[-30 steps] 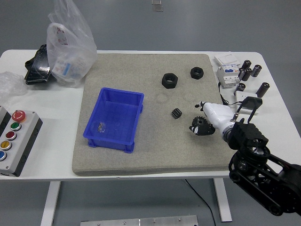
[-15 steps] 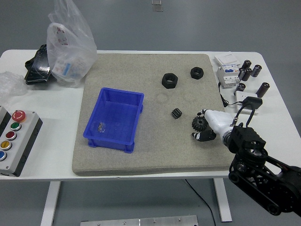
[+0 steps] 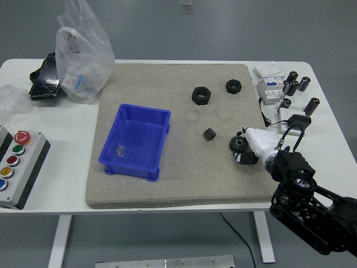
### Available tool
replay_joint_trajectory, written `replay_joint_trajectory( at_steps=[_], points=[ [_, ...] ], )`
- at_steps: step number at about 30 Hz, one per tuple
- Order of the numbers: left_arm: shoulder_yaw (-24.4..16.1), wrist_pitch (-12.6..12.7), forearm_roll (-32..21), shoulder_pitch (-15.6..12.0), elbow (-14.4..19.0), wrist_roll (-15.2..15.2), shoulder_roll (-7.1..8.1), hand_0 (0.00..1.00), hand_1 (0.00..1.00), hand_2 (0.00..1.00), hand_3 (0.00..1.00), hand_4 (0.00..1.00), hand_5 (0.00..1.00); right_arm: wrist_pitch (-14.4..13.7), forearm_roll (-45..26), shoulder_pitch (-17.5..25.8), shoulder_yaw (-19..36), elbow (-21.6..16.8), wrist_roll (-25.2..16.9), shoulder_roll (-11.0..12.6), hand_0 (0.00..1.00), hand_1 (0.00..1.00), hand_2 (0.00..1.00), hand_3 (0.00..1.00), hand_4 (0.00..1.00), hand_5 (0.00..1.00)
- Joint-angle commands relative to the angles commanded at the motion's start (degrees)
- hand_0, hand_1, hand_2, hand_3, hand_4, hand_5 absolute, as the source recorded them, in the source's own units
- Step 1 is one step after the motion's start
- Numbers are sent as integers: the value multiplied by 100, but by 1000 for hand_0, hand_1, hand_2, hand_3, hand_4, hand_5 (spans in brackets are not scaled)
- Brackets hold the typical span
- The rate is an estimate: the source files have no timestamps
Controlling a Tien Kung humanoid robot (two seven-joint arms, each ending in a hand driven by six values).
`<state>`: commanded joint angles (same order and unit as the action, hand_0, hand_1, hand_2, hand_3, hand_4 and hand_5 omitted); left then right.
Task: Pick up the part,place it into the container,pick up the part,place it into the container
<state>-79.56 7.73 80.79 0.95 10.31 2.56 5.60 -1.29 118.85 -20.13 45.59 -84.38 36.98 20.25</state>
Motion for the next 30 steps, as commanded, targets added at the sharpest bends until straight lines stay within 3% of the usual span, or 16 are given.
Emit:
replay_joint_trajectory(
  at_steps=[6, 12, 15, 16, 21, 22, 27, 28, 30],
  points=[
    [-37, 4, 28, -13, 0, 19, -8, 629, 563, 555, 614, 689, 279, -544, -143, -521, -356, -213, 0, 7, 294, 516, 343, 459, 229, 2],
    [-141, 9, 113, -10, 0, 84, -24, 629, 563, 555, 613, 689, 279, -1268, -838, -1220, -1056, -269, -4, -292, 323, 516, 344, 455, 236, 2],
    [-187, 15, 144, -14, 0, 121, -29, 629, 563, 555, 613, 689, 279, -1621, -1269, -1574, -1446, -257, -325, -435, 323, 516, 344, 455, 236, 2],
    [-195, 17, 146, -19, 0, 128, -28, 629, 563, 555, 614, 689, 279, -1695, -1410, -1688, -1580, -262, -450, -461, 470, 563, 515, 512, 393, 2],
    [-243, 27, 168, -37, 0, 153, -20, 629, 563, 555, 614, 689, 279, -1816, -2014, -2139, -2174, -235, -958, -531, 470, 563, 515, 512, 393, 2],
    [-260, 29, 182, -38, 0, 161, -20, 629, 563, 554, 614, 689, 279, -1867, -2158, -2215, -2297, -202, -1067, -552, 540, 640, 590, 579, 439, 2],
    [-356, 33, 268, -27, 0, 208, -30, 629, 563, 554, 614, 689, 279, -2425, -2927, -2372, -2648, 133, -1661, -704, 540, 640, 590, 579, 439, 2],
    [-368, 33, 280, -24, 0, 215, -32, 627, 563, 555, 614, 688, 279, -2523, -3085, -2378, -2683, 209, -1768, -731, 605, 674, 635, 589, 428, 2],
    [-382, 32, 293, -17, 0, 225, -39, 627, 563, 555, 614, 688, 279, -2791, -3531, -2380, -2749, 412, -2076, -801, 605, 674, 635, 589, 428, 2]
  ],
)
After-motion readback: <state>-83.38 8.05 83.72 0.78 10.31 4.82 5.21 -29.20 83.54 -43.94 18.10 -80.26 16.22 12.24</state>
